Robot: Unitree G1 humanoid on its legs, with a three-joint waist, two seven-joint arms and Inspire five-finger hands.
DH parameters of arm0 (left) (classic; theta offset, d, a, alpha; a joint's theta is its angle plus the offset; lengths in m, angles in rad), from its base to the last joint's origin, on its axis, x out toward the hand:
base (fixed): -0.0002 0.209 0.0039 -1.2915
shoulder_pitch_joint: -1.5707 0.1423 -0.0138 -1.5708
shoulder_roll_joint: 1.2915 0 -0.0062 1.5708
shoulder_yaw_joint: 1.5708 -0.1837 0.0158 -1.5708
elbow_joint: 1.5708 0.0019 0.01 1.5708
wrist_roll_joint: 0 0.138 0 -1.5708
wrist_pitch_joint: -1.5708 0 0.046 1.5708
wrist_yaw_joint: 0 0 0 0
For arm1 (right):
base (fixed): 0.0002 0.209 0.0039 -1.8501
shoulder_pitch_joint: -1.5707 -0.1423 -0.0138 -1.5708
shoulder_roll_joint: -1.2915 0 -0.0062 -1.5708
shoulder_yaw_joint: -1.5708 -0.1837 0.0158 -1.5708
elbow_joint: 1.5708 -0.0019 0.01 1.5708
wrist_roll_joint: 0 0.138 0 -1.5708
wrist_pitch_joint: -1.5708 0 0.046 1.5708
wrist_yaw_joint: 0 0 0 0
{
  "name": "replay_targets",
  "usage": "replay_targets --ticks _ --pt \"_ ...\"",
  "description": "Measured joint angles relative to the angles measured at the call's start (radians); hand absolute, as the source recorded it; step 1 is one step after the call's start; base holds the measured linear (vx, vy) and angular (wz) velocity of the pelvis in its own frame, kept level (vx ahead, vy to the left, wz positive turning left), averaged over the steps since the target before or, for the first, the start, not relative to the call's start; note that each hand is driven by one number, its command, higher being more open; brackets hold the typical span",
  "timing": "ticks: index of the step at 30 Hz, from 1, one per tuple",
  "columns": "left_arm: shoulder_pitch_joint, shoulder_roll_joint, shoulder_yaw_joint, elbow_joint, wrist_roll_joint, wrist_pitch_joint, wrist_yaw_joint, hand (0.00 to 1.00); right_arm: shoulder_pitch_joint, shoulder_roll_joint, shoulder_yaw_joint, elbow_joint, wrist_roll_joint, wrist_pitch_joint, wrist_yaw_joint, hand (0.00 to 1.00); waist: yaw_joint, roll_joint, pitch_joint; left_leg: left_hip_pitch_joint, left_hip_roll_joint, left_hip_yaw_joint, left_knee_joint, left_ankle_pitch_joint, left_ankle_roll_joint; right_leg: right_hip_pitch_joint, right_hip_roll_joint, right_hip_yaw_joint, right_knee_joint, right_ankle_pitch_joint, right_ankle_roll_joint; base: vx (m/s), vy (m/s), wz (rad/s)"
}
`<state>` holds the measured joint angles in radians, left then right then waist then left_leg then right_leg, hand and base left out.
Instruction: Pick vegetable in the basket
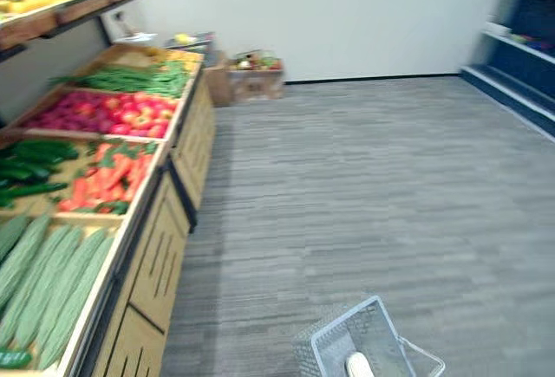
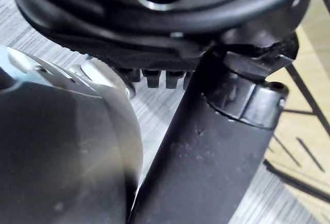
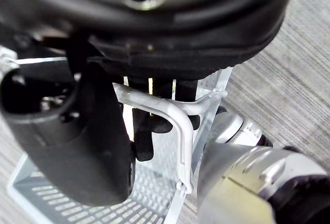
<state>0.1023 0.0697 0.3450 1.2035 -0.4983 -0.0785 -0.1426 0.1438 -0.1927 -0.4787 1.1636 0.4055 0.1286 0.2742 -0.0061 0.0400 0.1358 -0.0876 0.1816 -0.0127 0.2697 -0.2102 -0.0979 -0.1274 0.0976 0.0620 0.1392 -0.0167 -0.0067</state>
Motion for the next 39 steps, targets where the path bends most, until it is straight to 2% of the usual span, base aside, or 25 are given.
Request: replay_targets --ticks 1,2,3,5,8,11,12,18,22,27,30,34,39 --pt "0.003 -0.005 0.001 -0.001 0.006 -0.003 -0.005 1.00 0.001 0.002 0.000 -0.002 0.009 0.009 -0.005 0.00 0.002 0.000 -0.005 -0.002 0.006 0.019 0.000 0.002 0.003 -0.021 -0.002 -0.001 0.039 -0.009 -0.001 0.00 0.084 -0.59" --pt "-0.004 0.007 0.004 -0.005 0.021 -0.007 -0.018 1.00 0.026 0.020 0.007 -0.004 0.043 0.021 -0.007 0.00 -0.013 -0.031 -0.004 0.002 -0.017 0.036 -0.005 0.005 0.004 -0.046 -0.035 0.005 0.154 -0.065 -0.004 0.02 0.053 -0.22" --pt "-0.015 0.014 0.001 -0.010 0.032 -0.009 -0.020 1.00 0.047 0.028 0.006 -0.001 0.072 0.020 -0.014 0.00 -0.017 -0.047 -0.005 0.005 -0.032 0.035 -0.005 0.011 0.005 -0.041 -0.046 0.008 0.149 -0.093 0.000 0.01 0.064 -0.04" --pt "-0.016 -0.001 -0.015 -0.013 0.038 -0.019 -0.025 1.00 0.086 0.039 -0.004 -0.020 0.115 0.005 -0.016 0.00 -0.020 -0.040 -0.020 0.013 -0.041 0.054 -0.052 0.019 0.006 -0.050 -0.063 0.009 0.118 -0.086 0.022 0.03 0.045 -0.13" --pt "-0.021 -0.002 -0.019 -0.014 0.038 -0.021 -0.029 1.00 0.091 0.054 -0.010 -0.023 0.115 -0.015 -0.016 0.00 -0.022 -0.033 -0.024 0.020 -0.045 0.072 -0.089 0.066 0.006 -0.061 -0.069 0.013 0.111 -0.082 0.028 0.09 0.045 -0.09" --pt "-0.041 -0.002 -0.019 -0.024 0.025 -0.025 -0.028 1.00 0.091 0.076 -0.011 -0.049 0.098 -0.019 -0.012 0.00 -0.022 -0.038 -0.027 0.017 -0.048 0.075 -0.112 0.086 0.004 -0.063 -0.077 0.004 0.084 -0.077 0.035 0.11 0.037 0.07" --pt "-0.115 -0.008 -0.019 -0.041 -0.004 -0.032 -0.017 1.00 0.020 0.104 0.037 -0.059 0.070 0.020 -0.006 0.00 0.028 -0.082 -0.044 -0.030 -0.035 0.058 -0.090 0.070 0.002 -0.009 -0.078 -0.039 -0.072 -0.006 0.046 0.03 0.007 0.03" --pt "-0.108 -0.009 -0.014 -0.041 -0.003 -0.032 -0.016 1.00 0.020 0.108 0.037 -0.060 0.070 0.019 -0.015 0.00 0.029 -0.082 -0.044 -0.029 -0.037 0.058 -0.093 0.070 0.002 -0.005 -0.079 -0.046 -0.076 -0.006 0.046 0.00 0.000 0.02" --pt "-0.089 -0.020 -0.005 -0.042 0.001 -0.034 -0.006 1.00 0.020 0.113 0.059 -0.053 0.079 0.009 -0.050 0.00 0.029 -0.080 -0.046 0.011 -0.040 0.050 -0.110 0.070 0.002 0.044 -0.081 -0.063 -0.100 -0.005 0.044 0.02 0.012 0.10" --pt "-0.038 -0.034 -0.006 -0.039 0.039 -0.044 0.023 1.00 0.020 0.117 0.077 -0.034 0.082 -0.040 -0.100 0.00 0.030 -0.054 -0.088 0.078 -0.053 0.049 -0.182 0.097 0.007 0.103 -0.094 -0.088 -0.138 -0.002 0.040 0.02 0.030 0.11" --pt "-0.015 -0.035 -0.019 -0.015 0.040 -0.041 0.051 1.00 0.009 0.117 0.067 -0.009 0.076 -0.071 -0.118 0.00 0.034 -0.046 -0.094 0.105 -0.056 0.049 -0.210 0.110 0.006 0.119 -0.096 -0.094 -0.142 -0.002 0.040 0.01 0.011 0.02" --pt "-0.007 -0.024 -0.027 0.000 0.037 -0.036 0.053 1.00 0.003 0.116 0.066 -0.009 0.075 -0.081 -0.121 0.00 0.034 -0.049 -0.092 0.111 -0.062 0.049 -0.219 0.118 0.007 0.119 -0.097 -0.095 -0.140 0.000 0.038 -0.03 0.015 0.00" --pt "-0.012 -0.005 -0.066 -0.005 0.037 -0.034 0.048 1.00 -0.015 0.119 0.066 0.000 0.074 -0.082 -0.122 0.00 0.033 -0.067 -0.079 0.102 -0.067 0.055 -0.195 0.112 0.016 0.094 -0.101 -0.086 -0.094 -0.014 0.039 -0.06 0.014 -0.06"
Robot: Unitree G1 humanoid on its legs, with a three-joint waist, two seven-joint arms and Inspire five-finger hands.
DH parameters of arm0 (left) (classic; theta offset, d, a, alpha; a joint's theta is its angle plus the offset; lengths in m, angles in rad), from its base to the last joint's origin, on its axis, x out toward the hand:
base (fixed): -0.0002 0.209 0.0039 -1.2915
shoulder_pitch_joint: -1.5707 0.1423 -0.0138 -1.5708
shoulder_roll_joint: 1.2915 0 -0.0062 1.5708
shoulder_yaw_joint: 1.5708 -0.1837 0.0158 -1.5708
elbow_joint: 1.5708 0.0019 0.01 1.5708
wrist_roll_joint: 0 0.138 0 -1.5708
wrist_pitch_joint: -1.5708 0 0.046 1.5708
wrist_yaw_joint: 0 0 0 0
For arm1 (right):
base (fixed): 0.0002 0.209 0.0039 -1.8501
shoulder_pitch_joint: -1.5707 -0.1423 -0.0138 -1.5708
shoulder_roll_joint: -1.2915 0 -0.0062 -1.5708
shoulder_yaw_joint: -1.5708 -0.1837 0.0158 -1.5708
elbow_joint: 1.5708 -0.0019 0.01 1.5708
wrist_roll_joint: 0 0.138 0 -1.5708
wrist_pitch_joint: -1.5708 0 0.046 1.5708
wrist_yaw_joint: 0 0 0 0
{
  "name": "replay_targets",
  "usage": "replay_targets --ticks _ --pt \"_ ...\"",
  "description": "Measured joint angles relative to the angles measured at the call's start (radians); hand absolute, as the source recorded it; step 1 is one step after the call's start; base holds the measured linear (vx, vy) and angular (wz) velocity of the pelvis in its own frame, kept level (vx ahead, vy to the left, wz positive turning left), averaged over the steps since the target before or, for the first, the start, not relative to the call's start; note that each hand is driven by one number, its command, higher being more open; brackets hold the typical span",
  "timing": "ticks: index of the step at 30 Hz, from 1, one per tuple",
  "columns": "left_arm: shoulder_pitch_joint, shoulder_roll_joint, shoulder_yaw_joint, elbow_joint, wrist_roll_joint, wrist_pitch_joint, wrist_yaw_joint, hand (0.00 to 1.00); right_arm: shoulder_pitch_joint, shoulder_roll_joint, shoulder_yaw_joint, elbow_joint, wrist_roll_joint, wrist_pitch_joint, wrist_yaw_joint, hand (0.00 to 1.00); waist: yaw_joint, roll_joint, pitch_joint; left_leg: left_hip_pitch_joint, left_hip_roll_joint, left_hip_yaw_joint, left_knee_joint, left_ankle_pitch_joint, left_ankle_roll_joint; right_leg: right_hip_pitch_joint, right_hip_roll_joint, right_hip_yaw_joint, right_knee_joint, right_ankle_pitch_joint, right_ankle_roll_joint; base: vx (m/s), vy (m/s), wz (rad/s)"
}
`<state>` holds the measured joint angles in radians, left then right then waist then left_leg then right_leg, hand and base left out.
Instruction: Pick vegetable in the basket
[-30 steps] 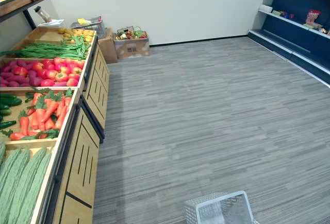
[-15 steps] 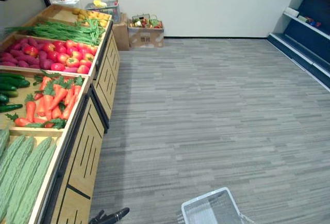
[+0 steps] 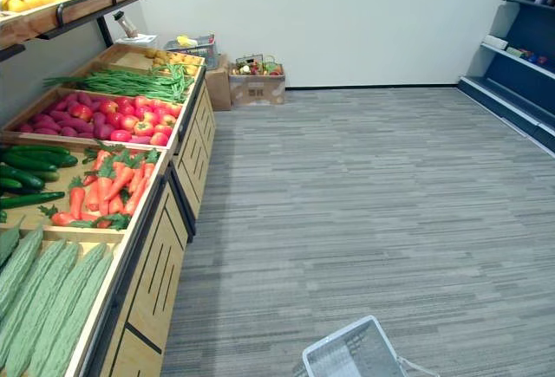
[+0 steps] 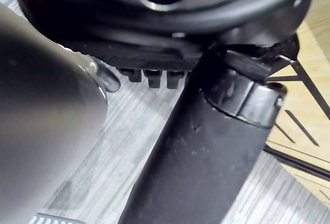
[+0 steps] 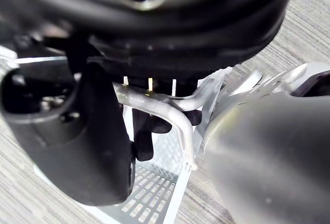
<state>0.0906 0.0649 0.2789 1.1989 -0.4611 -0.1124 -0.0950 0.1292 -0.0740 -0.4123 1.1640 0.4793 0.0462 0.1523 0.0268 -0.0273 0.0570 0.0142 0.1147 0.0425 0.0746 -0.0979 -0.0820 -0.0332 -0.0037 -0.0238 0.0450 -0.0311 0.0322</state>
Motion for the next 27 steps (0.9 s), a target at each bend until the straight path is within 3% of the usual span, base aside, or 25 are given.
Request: replay_targets --ticks 3,4,7,8,9,11,13,14,15,16,17,18,21,22,24,26,27 --pt "-0.004 0.009 -0.003 -0.028 0.000 0.001 0.001 1.00 -0.012 0.013 0.001 -0.004 0.003 -0.008 -0.003 0.00 -0.001 -0.025 0.029 -0.020 -0.024 -0.004 0.069 -0.038 0.024 -0.066 -0.030 -0.002 0.160 -0.091 0.025 -0.10 0.033 0.10" --pt "0.000 0.015 -0.008 -0.047 0.002 0.002 0.002 1.00 -0.005 0.017 0.000 -0.010 0.022 -0.008 -0.004 0.00 -0.001 -0.041 0.044 -0.024 -0.050 -0.011 0.101 -0.059 0.044 -0.091 -0.065 -0.008 0.256 -0.144 0.051 -0.08 0.050 0.21" --pt "0.000 0.020 -0.015 -0.067 0.005 0.000 0.010 1.00 -0.009 0.020 0.000 -0.014 0.035 -0.015 -0.004 0.00 0.003 -0.048 0.060 -0.015 -0.065 -0.010 0.107 -0.080 0.053 -0.142 -0.105 -0.056 0.394 -0.146 0.073 -0.03 0.037 -0.02" --pt "0.001 0.020 -0.015 -0.067 0.010 0.003 0.016 1.00 -0.017 0.015 0.000 -0.016 0.040 -0.023 -0.005 0.00 -0.001 -0.028 0.080 0.013 -0.052 -0.010 0.106 -0.086 0.060 -0.171 -0.109 -0.075 0.475 -0.122 0.099 0.01 0.058 -0.15" --pt "-0.002 0.020 -0.012 -0.067 0.012 0.009 0.022 1.00 -0.016 0.005 0.000 -0.016 0.042 -0.026 -0.005 0.00 -0.008 -0.017 0.084 0.034 -0.028 -0.011 0.106 -0.093 0.066 -0.180 -0.102 -0.111 0.493 -0.139 0.074 0.03 0.056 -0.08" --pt "0.002 0.017 0.014 -0.065 0.009 0.019 0.022 1.00 -0.008 0.015 0.003 -0.025 0.042 -0.030 -0.004 0.00 -0.008 -0.012 0.084 0.043 0.010 -0.008 0.106 -0.110 0.052 -0.199 -0.081 -0.133 0.430 -0.148 0.054 0.09 -0.017 -0.10" --pt "-0.002 0.013 0.030 -0.065 -0.015 0.034 0.022 1.00 -0.004 0.025 0.004 -0.040 0.040 -0.030 -0.004 0.00 -0.009 -0.013 0.085 0.047 0.040 -0.011 0.106 -0.128 0.030 -0.215 -0.073 -0.132 0.283 -0.119 0.061 0.18 -0.115 -0.02" --pt "-0.003 0.001 0.063 -0.065 -0.022 0.040 0.022 1.00 -0.002 0.024 0.007 -0.051 0.040 -0.030 -0.005 0.00 -0.010 -0.013 0.085 0.053 0.055 -0.011 0.107 -0.146 0.011 -0.217 -0.076 -0.134 0.184 -0.058 0.062 0.34 -0.209 0.03" --pt "-0.003 -0.008 0.092 -0.065 -0.022 0.041 0.022 1.00 0.004 0.025 0.011 -0.057 0.040 -0.028 -0.005 0.00 -0.010 -0.008 0.087 0.065 0.074 -0.017 0.106 -0.168 -0.002 -0.200 -0.068 -0.157 0.157 0.054 0.051 0.36 -0.234 0.05" --pt "-0.006 -0.014 0.102 -0.064 -0.021 0.042 0.022 1.00 0.003 0.024 0.012 -0.057 0.035 -0.025 -0.006 0.00 -0.008 -0.003 0.091 0.077 0.083 -0.020 0.102 -0.175 -0.004 -0.191 -0.062 -0.175 0.169 0.073 0.026 0.39 -0.239 0.13" --pt "-0.007 -0.024 0.122 -0.063 -0.021 0.048 0.015 1.00 0.001 0.018 0.010 -0.075 0.033 -0.026 -0.006 0.00 -0.008 0.009 0.105 0.098 0.094 -0.015 0.110 -0.166 -0.002 -0.213 -0.060 -0.190 0.276 -0.005 -0.005 0.38 -0.230 0.25" --pt "-0.001 -0.027 0.137 -0.064 -0.022 0.048 0.005 1.00 0.001 0.016 0.007 -0.086 0.033 -0.026 -0.008 0.00 -0.009 0.008 0.107 0.115 0.092 -0.018 0.123 -0.148 -0.021 -0.234 -0.084 -0.197 0.397 -0.090 -0.023 0.44 -0.281 0.34" --pt "0.025 -0.031 0.139 -0.077 -0.019 0.046 -0.018 1.00 0.007 0.002 0.002 -0.084 0.026 -0.015 -0.017 0.00 -0.026 0.008 0.083 0.132 0.098 -0.034 0.190 -0.128 -0.010 -0.195 -0.121 -0.254 0.518 -0.241 -0.036 0.39 -0.263 0.65" --pt "0.024 -0.033 0.143 -0.080 -0.019 0.047 -0.023 1.00 0.007 -0.002 0.004 -0.081 0.017 -0.011 -0.020 0.00 -0.027 0.011 0.077 0.118 0.107 -0.035 0.229 -0.127 -0.009 -0.181 -0.118 -0.269 0.518 -0.256 -0.040 0.48 -0.320 0.73" --pt "0.023 -0.051 0.211 -0.106 -0.010 0.048 -0.051 1.00 0.008 -0.019 0.024 -0.082 -0.007 0.011 -0.022 0.00 -0.025 0.027 0.064 -0.008 0.145 -0.058 0.512 -0.124 -0.013 -0.123 -0.090 -0.317 0.487 -0.292 -0.057 0.39 -0.234 0.46" --pt "0.030 -0.067 0.214 -0.114 -0.025 0.025 -0.068 1.00 0.007 -0.033 0.072 -0.077 -0.008 0.030 -0.022 0.00 -0.020 0.048 0.054 -0.119 0.178 -0.052 0.806 -0.068 -0.023 -0.038 -0.038 -0.329 0.422 -0.303 -0.075 0.43 -0.127 0.05" --pt "0.033 -0.066 0.208 -0.114 -0.035 0.021 -0.073 1.00 0.004 -0.033 0.081 -0.066 -0.009 0.035 -0.022 0.00 -0.019 0.047 0.055 -0.142 0.177 -0.043 0.871 -0.072 -0.021 -0.010 -0.027 -0.330 0.401 -0.301 -0.080 0.41 -0.065 -0.07"
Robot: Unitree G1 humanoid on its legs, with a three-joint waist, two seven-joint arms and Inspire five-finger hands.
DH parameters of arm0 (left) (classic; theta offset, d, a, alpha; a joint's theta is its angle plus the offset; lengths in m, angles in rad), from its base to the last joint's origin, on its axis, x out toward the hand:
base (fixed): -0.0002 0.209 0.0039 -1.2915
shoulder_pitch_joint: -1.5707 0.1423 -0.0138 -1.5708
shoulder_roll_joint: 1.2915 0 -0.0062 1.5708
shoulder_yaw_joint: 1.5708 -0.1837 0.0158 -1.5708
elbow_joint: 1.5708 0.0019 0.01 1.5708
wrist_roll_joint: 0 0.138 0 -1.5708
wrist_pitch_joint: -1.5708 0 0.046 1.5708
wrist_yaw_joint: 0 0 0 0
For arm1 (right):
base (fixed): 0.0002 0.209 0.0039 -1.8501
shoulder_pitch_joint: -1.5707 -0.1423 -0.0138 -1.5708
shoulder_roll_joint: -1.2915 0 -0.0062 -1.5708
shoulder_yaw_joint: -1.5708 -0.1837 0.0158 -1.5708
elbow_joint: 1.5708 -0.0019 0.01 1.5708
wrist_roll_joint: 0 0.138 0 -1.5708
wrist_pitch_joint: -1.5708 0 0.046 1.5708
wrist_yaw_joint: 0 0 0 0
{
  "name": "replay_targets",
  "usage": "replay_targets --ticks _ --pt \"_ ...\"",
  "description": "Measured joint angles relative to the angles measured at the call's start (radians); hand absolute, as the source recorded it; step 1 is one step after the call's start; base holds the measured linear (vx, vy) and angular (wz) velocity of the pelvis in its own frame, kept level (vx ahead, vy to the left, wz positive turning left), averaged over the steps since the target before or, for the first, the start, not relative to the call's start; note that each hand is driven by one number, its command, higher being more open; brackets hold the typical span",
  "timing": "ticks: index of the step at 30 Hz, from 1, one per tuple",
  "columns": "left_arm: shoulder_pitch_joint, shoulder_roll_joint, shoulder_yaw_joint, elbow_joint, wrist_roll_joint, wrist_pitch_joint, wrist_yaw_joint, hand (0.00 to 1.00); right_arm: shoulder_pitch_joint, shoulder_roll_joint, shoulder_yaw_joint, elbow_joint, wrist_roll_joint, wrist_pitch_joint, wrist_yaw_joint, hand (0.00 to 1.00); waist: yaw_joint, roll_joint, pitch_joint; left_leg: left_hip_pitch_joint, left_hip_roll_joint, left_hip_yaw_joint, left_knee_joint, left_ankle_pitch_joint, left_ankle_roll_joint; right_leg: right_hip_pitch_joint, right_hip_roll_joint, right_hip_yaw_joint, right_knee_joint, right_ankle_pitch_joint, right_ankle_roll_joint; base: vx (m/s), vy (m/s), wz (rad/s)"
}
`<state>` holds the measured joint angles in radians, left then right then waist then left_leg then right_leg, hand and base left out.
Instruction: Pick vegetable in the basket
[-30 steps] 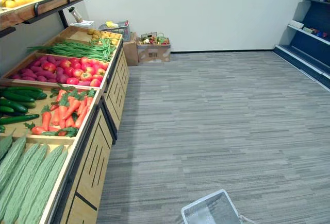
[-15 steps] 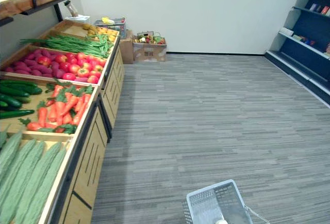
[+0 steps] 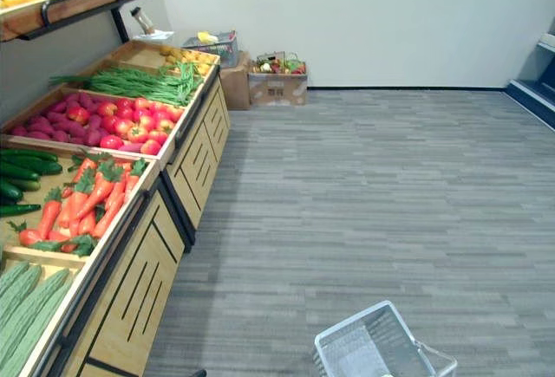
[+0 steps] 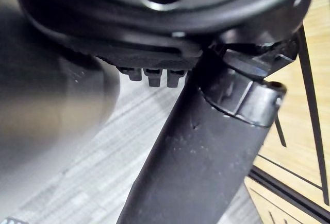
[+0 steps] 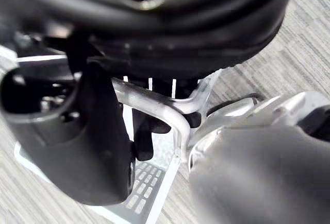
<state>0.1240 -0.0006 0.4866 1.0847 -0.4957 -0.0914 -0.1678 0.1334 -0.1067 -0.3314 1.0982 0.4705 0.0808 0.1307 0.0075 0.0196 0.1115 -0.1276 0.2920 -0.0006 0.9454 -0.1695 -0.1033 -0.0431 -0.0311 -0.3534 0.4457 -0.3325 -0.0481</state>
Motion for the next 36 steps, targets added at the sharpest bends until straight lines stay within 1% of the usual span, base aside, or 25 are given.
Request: replay_targets --ticks 1,3,6,7,8,9,10,11,12,13,14,15,17,20,22,23,24,25,27,28,29,31,32,34,36 --pt "-0.001 0.004 -0.002 0.000 -0.013 -0.009 -0.006 1.00 -0.008 0.001 -0.001 0.020 0.000 0.011 0.001 0.00 0.003 -0.008 0.000 -0.036 -0.004 0.042 0.077 -0.015 -0.001 0.052 0.010 0.004 -0.044 0.003 -0.003 0.37 -0.025 -0.10" --pt "-0.003 0.009 -0.011 0.000 -0.024 -0.020 -0.012 1.00 -0.012 0.000 -0.003 0.047 0.000 0.019 0.003 0.00 0.007 -0.022 0.006 -0.077 -0.022 0.114 0.080 -0.069 0.014 0.132 0.008 0.011 -0.112 0.007 0.003 0.37 -0.002 -0.06" --pt "-0.012 0.021 -0.036 0.001 -0.036 -0.048 -0.017 1.00 -0.011 0.005 -0.054 0.060 0.000 0.021 0.003 0.00 0.012 -0.058 0.030 -0.152 -0.097 0.258 -0.180 -0.135 0.063 0.237 -0.048 0.019 -0.163 0.013 0.015 0.37 0.088 0.01" --pt "-0.012 0.024 -0.044 0.004 -0.041 -0.047 -0.019 1.00 -0.007 0.005 -0.067 0.060 0.000 0.021 0.004 0.00 0.012 -0.058 0.031 -0.164 -0.110 0.280 -0.268 -0.109 0.085 0.249 -0.055 0.016 -0.160 0.019 0.027 0.44 0.205 0.19" --pt "-0.010 0.021 -0.052 0.008 -0.042 -0.053 -0.020 1.00 0.008 0.005 -0.093 0.057 0.001 0.020 0.005 0.00 0.012 -0.048 0.032 -0.172 -0.140 0.310 -0.489 0.031 0.130 0.277 -0.053 0.008 -0.151 0.033 0.074 0.39 0.228 0.20" --pt "-0.006 0.020 -0.047 0.011 -0.055 -0.055 -0.022 1.00 0.020 0.018 -0.121 0.057 0.000 0.016 0.005 0.00 0.025 -0.057 0.026 -0.154 -0.172 0.298 -0.592 0.197 0.173 0.290 -0.056 0.027 -0.121 0.028 0.095 0.41 0.210 0.34" --pt "-0.009 0.031 -0.047 0.012 -0.055 -0.058 -0.020 1.00 0.026 0.034 -0.119 0.053 0.002 0.014 0.008 0.00 0.017 -0.070 0.025 -0.142 -0.195 0.292 -0.624 0.210 0.187 0.280 -0.074 0.035 -0.101 0.026 0.099 0.40 0.172 0.44" --pt "-0.019 0.030 -0.045 0.006 -0.064 -0.070 -0.023 1.00 0.025 0.051 -0.118 0.044 0.002 -0.003 0.017 0.00 0.014 -0.083 0.020 -0.130 -0.212 0.282 -0.680 0.222 0.182 0.254 -0.075 0.072 -0.121 0.003 0.069 0.33 0.119 0.42" --pt "-0.023 0.030 -0.044 0.004 -0.064 -0.076 -0.027 1.00 0.021 0.059 -0.108 0.036 0.001 -0.007 0.027 0.00 0.021 -0.089 0.021 -0.123 -0.216 0.283 -0.695 0.222 0.181 0.253 -0.073 0.083 -0.171 0.009 0.067 0.26 0.111 0.28" --pt "-0.024 0.031 -0.038 0.001 -0.064 -0.075 -0.028 1.00 0.016 0.069 -0.104 0.030 0.000 -0.009 0.032 0.00 0.021 -0.088 0.023 -0.120 -0.221 0.284 -0.695 0.222 0.181 0.252 -0.076 0.088 -0.214 0.030 0.073 0.15 0.057 0.10" --pt "-0.024 0.029 -0.038 0.002 -0.064 -0.076 -0.028 1.00 0.012 0.078 -0.090 0.020 -0.008 -0.021 0.032 0.00 0.022 -0.091 0.027 -0.106 -0.228 0.293 -0.695 0.216 0.179 0.257 -0.082 0.100 -0.237 0.100 0.087 0.12 0.016 0.05" --pt "-0.023 0.019 -0.039 0.008 -0.063 -0.075 -0.028 1.00 0.011 0.080 -0.088 0.012 -0.021 -0.025 0.033 0.00 0.026 -0.079 0.030 -0.081 -0.223 0.308 -0.698 0.199 0.168 0.277 -0.081 0.122 -0.236 0.118 0.112 0.09 0.005 -0.07" --pt "-0.010 0.013 -0.041 0.013 -0.062 -0.074 -0.028 1.00 0.010 0.078 -0.102 0.014 -0.040 -0.025 0.040 0.00 0.039 -0.065 0.028 -0.053 -0.216 0.336 -0.701 0.163 0.148 0.291 -0.087 0.141 -0.231 0.124 0.120 0.04 0.001 -0.31" --pt "-0.011 0.031 -0.094 0.061 -0.062 -0.071 -0.027 1.00 0.001 0.054 -0.168 0.044 -0.076 -0.030 0.054 0.00 0.032 -0.043 0.013 -0.034 -0.234 0.344 -0.710 0.140 0.143 0.287 -0.110 0.143 -0.203 0.123 0.121 0.03 0.030 -0.10" --pt "-0.027 0.033 -0.144 0.085 -0.062 -0.069 -0.027 1.00 -0.009 0.020 -0.184 0.062 -0.077 -0.029 0.055 0.00 0.028 -0.030 0.006 -0.030 -0.259 0.339 -0.727 0.121 0.141 0.245 -0.136 0.138 -0.110 0.117 0.129 0.05 0.120 0.16" --pt "-0.033 0.038 -0.180 0.096 -0.061 -0.071 -0.029 1.00 -0.013 0.003 -0.202 0.054 -0.076 -0.037 0.055 0.00 0.026 -0.027 0.002 -0.007 -0.287 0.334 -0.775 0.121 0.140 0.177 -0.169 0.146 0.026 0.119 0.126 0.06 0.147 0.23" --pt "-0.033 0.045 -0.199 0.097 -0.062 -0.073 -0.030 1.00 -0.015 -0.003 -0.202 0.048 -0.075 -0.045 0.055 0.00 0.025 -0.032 0.001 0.005 -0.304 0.332 -0.799 0.121 0.139 0.143 -0.190 0.152 0.101 0.123 0.120 0.14 0.210 0.56" --pt "-0.032 0.067 -0.234 0.097 -0.063 -0.074 -0.028 1.00 -0.011 -0.014 -0.203 0.045 -0.076 -0.051 0.055 0.00 0.016 -0.057 -0.007 0.040 -0.353 0.318 -0.824 0.131 0.150 0.074 -0.250 0.159 0.280 0.152 0.088 0.14 0.153 0.52" --pt "-0.028 0.075 -0.237 0.097 -0.063 -0.075 -0.024 1.00 -0.003 -0.012 -0.199 0.051 -0.077 -0.051 0.056 0.00 0.016 -0.073 -0.014 0.071 -0.377 0.305 -0.834 0.135 0.156 0.065 -0.281 0.153 0.363 0.203 0.079 0.20 0.093 0.58" --pt "-0.023 0.077 -0.239 0.096 -0.063 -0.079 -0.017 1.00 -0.003 -0.006 -0.198 0.054 -0.078 -0.050 0.057 0.00 0.016 -0.066 -0.016 0.098 -0.388 0.282 -0.858 0.130 0.163 0.059 -0.289 0.148 0.402 0.198 0.074 0.20 0.049 0.43" --pt "-0.022 0.078 -0.241 0.096 -0.063 -0.081 -0.013 1.00 -0.003 -0.003 -0.198 0.054 -0.077 -0.050 0.058 0.00 0.015 -0.067 -0.017 0.109 -0.390 0.273 -0.867 0.129 0.165 0.056 -0.288 0.142 0.406 0.179 0.082 0.16 0.035 0.28" --pt "-0.019 0.082 -0.252 0.096 -0.063 -0.082 -0.006 1.00 -0.003 0.015 -0.200 0.055 -0.074 -0.051 0.059 0.00 0.011 -0.065 -0.017 0.136 -0.388 0.216 -0.896 0.128 0.167 0.030 -0.267 0.102 0.381 0.080 0.101 0.16 0.015 0.36" --pt "-0.014 0.085 -0.252 0.096 -0.063 -0.082 -0.006 1.00 -0.002 0.021 -0.199 0.067 -0.073 -0.050 0.059 0.00 0.001 -0.065 -0.016 0.152 -0.372 0.177 -0.905 0.127 0.170 0.004 -0.232 0.087 0.319 0.034 0.106 0.21 -0.034 0.50" --pt "-0.013 0.084 -0.249 0.097 -0.062 -0.082 -0.006 1.00 0.006 0.024 -0.199 0.087 -0.074 -0.050 0.059 0.00 -0.018 -0.061 -0.014 0.168 -0.335 0.124 -0.904 0.124 0.176 -0.034 -0.164 0.115 0.211 0.021 0.111 0.21 -0.122 0.72" --pt "-0.019 0.072 -0.227 0.095 -0.061 -0.083 -0.008 1.00 0.030 0.034 -0.199 0.087 -0.055 -0.045 0.057 0.00 -0.021 -0.054 -0.009 0.181 -0.284 0.056 -0.900 0.110 0.158 -0.084 -0.080 0.209 0.078 0.037 0.135 0.19 -0.174 0.86"
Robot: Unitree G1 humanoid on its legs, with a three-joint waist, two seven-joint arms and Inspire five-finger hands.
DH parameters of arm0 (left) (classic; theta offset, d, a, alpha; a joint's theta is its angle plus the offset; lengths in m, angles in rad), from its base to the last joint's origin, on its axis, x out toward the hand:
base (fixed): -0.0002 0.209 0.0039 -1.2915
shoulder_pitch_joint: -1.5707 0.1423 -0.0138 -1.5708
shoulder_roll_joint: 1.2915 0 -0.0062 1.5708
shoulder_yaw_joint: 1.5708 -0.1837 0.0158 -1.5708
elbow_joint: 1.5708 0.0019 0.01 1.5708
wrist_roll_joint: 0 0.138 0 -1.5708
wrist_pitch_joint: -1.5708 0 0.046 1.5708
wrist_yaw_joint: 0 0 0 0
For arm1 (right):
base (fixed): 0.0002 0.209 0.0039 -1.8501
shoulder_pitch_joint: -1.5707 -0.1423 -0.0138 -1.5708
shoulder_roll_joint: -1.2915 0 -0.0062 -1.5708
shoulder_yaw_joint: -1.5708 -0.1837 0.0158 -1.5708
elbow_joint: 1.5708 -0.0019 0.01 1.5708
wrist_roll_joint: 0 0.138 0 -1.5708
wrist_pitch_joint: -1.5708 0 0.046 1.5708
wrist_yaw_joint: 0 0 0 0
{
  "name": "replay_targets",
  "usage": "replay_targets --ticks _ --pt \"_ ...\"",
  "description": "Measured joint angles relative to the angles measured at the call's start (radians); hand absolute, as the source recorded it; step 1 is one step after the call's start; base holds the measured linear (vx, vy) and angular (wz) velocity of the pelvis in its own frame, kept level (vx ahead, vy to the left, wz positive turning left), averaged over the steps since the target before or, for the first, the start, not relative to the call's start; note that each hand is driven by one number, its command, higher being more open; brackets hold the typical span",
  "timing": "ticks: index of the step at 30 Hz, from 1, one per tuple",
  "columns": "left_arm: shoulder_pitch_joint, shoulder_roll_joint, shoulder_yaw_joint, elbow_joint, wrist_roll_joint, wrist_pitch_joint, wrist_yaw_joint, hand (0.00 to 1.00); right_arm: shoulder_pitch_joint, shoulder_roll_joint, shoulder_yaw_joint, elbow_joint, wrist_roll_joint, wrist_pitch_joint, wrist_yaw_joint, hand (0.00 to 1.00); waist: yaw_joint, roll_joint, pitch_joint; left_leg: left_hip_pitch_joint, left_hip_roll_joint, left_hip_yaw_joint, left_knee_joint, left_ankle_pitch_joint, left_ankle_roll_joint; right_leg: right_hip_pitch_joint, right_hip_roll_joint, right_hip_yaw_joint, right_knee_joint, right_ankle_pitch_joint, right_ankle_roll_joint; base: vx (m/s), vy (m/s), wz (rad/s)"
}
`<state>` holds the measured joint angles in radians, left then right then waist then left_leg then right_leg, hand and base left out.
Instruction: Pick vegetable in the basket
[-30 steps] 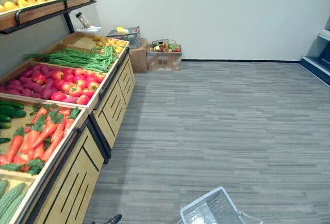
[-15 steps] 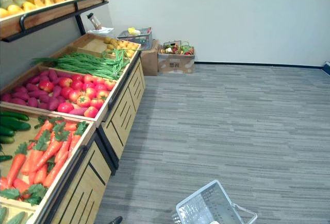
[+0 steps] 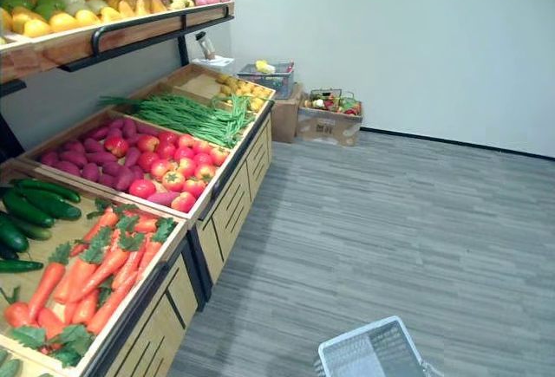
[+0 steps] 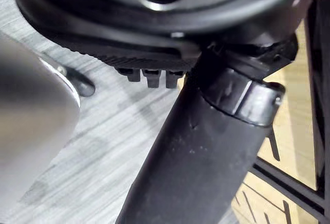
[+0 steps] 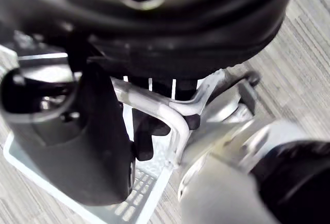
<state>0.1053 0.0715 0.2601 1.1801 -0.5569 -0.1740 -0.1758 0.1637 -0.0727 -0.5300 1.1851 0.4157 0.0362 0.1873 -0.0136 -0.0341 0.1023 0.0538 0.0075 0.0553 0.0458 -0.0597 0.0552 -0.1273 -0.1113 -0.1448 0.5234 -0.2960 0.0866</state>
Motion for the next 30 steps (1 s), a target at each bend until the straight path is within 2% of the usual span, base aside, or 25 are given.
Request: replay_targets --ticks 1,3,4,5,6,7,8,10,12,13,14,15,17,18,19,20,21,22,25,27,30 --pt "-0.003 -0.001 0.003 -0.001 0.000 0.000 0.000 1.00 0.010 0.006 0.004 0.000 0.013 0.003 0.000 0.00 -0.001 0.002 0.001 -0.002 0.014 -0.024 0.006 -0.006 -0.009 -0.011 0.022 0.036 -0.039 0.011 0.008 0.19 -0.252 0.97" --pt "-0.006 -0.010 0.047 -0.014 0.007 0.001 -0.006 1.00 0.051 0.017 0.066 -0.001 0.023 -0.001 -0.010 0.00 -0.008 -0.001 0.005 -0.009 0.044 -0.126 0.043 -0.046 -0.048 -0.026 0.073 0.195 -0.200 0.072 0.028 0.23 -0.346 1.24" --pt "-0.006 -0.011 0.061 -0.019 0.013 0.001 -0.006 1.00 0.059 0.018 0.088 -0.001 0.023 -0.002 -0.014 0.00 -0.013 -0.008 0.005 -0.018 0.042 -0.152 0.061 -0.059 -0.060 -0.021 0.073 0.241 -0.242 0.088 0.030 0.24 -0.379 1.36" --pt "-0.007 -0.008 0.088 -0.033 0.020 0.001 -0.008 1.00 0.068 0.015 0.125 0.001 0.023 -0.002 -0.021 0.00 -0.019 -0.028 0.007 -0.037 0.027 -0.204 0.114 -0.094 -0.082 -0.006 0.064 0.294 -0.294 0.147 0.045 0.27 -0.420 1.37" --pt "-0.005 -0.024 0.114 -0.047 0.024 0.001 -0.007 1.00 0.073 0.002 0.148 -0.001 0.022 -0.002 -0.027 0.00 -0.018 -0.034 0.006 -0.043 0.035 -0.239 0.154 -0.118 -0.109 0.000 0.079 0.261 -0.257 0.187 0.025 0.28 -0.424 1.31" --pt "-0.002 -0.033 0.122 -0.054 0.031 0.001 -0.008 1.00 0.070 -0.007 0.157 -0.002 0.022 0.001 -0.031 0.00 -0.017 -0.027 0.008 -0.039 0.049 -0.244 0.170 -0.125 -0.126 0.001 0.079 0.224 -0.234 0.179 0.006 0.28 -0.401 1.23" --pt "-0.001 -0.041 0.139 -0.062 0.043 0.001 -0.008 1.00 0.056 -0.017 0.167 -0.003 0.022 0.010 -0.038 0.00 -0.016 -0.009 0.010 -0.042 0.083 -0.236 0.204 -0.140 -0.146 0.026 0.091 0.163 -0.214 0.150 -0.025 0.26 -0.351 1.07" --pt "0.005 -0.050 0.154 -0.089 0.041 0.009 -0.009 1.00 0.025 -0.032 0.229 -0.021 0.020 0.024 -0.045 0.00 -0.015 -0.005 0.010 -0.042 0.132 -0.173 0.208 -0.142 -0.152 0.070 0.104 0.068 -0.216 0.122 -0.064 0.27 -0.359 1.20" --pt "0.002 -0.051 0.153 -0.095 0.042 0.013 -0.016 1.00 0.003 -0.048 0.257 -0.046 0.019 0.041 -0.044 0.00 -0.007 -0.003 0.004 -0.050 0.165 -0.112 0.195 -0.134 -0.156 0.088 0.111 0.010 -0.230 0.116 -0.075 0.20 -0.236 0.98" --pt "-0.008 -0.053 0.148 -0.095 0.049 0.017 -0.021 1.00 -0.022 -0.059 0.268 -0.063 0.016 0.053 -0.044 0.00 0.013 0.004 -0.001 -0.066 0.182 -0.068 0.170 -0.103 -0.166 0.096 0.114 -0.032 -0.243 0.115 -0.076 0.19 -0.200 0.92" --pt "-0.013 -0.056 0.144 -0.094 0.049 0.017 -0.021 1.00 -0.034 -0.062 0.262 -0.063 0.016 0.059 -0.044 0.00 0.019 0.003 -0.003 -0.075 0.183 -0.057 0.157 -0.086 -0.172 0.096 0.111 -0.048 -0.246 0.116 -0.077 0.18 -0.193 1.06" --pt "-0.010 -0.048 0.117 -0.093 0.047 0.017 -0.020 1.00 -0.054 -0.061 0.230 -0.057 0.016 0.069 -0.040 0.00 0.023 -0.002 -0.007 -0.085 0.178 -0.033 0.123 -0.045 -0.169 0.098 0.104 -0.074 -0.246 0.116 -0.078 0.10 -0.109 1.28" --pt "-0.011 -0.016 0.032 -0.086 0.047 0.010 -0.020 1.00 -0.065 -0.039 0.160 -0.037 0.017 0.070 -0.024 0.00 0.014 -0.016 -0.020 -0.108 0.159 0.007 0.057 0.047 -0.139 0.098 0.085 -0.117 -0.247 0.125 -0.093 0.11 -0.086 1.67" --pt "-0.011 0.000 -0.024 -0.084 0.051 0.001 -0.022 1.00 -0.061 -0.017 0.117 -0.027 0.018 0.073 -0.018 0.00 -0.001 -0.023 -0.028 -0.105 0.145 0.050 -0.034 0.130 -0.114 0.104 0.073 -0.167 -0.258 0.137 -0.110 0.11 -0.028 1.72" --pt "-0.015 0.006 -0.048 -0.080 0.056 -0.002 -0.026 1.00 -0.058 -0.004 0.097 -0.020 0.021 0.072 -0.015 0.00 -0.015 -0.027 -0.029 -0.104 0.143 0.102 -0.047 0.131 -0.102 0.115 0.067 -0.200 -0.271 0.140 -0.116 0.13 0.020 2.14" --pt "-0.029 0.015 -0.073 -0.062 0.069 -0.005 -0.039 1.00 -0.056 0.004 0.046 -0.003 0.028 0.067 -0.016 0.00 -0.024 -0.019 -0.022 -0.113 0.148 0.255 -0.013 0.103 -0.102 0.145 0.065 -0.249 -0.288 0.139 -0.119 0.10 0.053 1.91" --pt "-0.040 0.022 -0.092 -0.044 0.092 -0.007 -0.041 1.00 -0.050 0.001 0.023 0.001 0.038 0.066 -0.016 0.00 -0.033 -0.009 -0.014 -0.106 0.144 0.341 -0.014 0.109 -0.103 0.168 0.062 -0.279 -0.289 0.137 -0.121 0.10 0.102 2.12" --pt "-0.038 0.022 -0.117 -0.038 0.105 -0.011 -0.045 1.00 -0.030 0.000 0.018 -0.003 0.040 0.058 -0.014 0.00 -0.043 -0.003 -0.013 -0.099 0.129 0.378 -0.028 0.130 -0.090 0.190 0.057 -0.295 -0.279 0.136 -0.121 0.08 0.169 1.78" --pt "-0.015 0.032 -0.136 -0.038 0.113 -0.019 -0.058 1.00 -0.020 0.001 0.034 -0.022 0.034 0.036 0.004 0.00 -0.042 0.010 -0.021 -0.065 0.099 0.333 -0.106 0.162 -0.079 0.206 0.052 -0.254 -0.264 0.132 -0.114 0.06 0.137 0.82" --pt "0.000 0.037 -0.135 -0.036 0.093 -0.013 -0.056 1.00 -0.041 0.012 0.043 -0.035 -0.009 0.019 0.009 0.00 -0.036 0.002 -0.015 -0.062 0.073 0.319 -0.140 0.176 -0.075 0.207 0.040 -0.204 -0.270 0.118 -0.093 0.02 0.103 0.27" --pt "0.003 0.033 -0.115 -0.020 0.094 -0.013 -0.043 1.00 -0.055 0.015 0.051 -0.042 -0.022 0.018 0.009 0.00 -0.023 0.000 -0.014 -0.058 0.054 0.322 -0.141 0.170 -0.068 0.218 0.028 -0.172 -0.294 0.114 -0.086 -0.02 0.083 -0.01"
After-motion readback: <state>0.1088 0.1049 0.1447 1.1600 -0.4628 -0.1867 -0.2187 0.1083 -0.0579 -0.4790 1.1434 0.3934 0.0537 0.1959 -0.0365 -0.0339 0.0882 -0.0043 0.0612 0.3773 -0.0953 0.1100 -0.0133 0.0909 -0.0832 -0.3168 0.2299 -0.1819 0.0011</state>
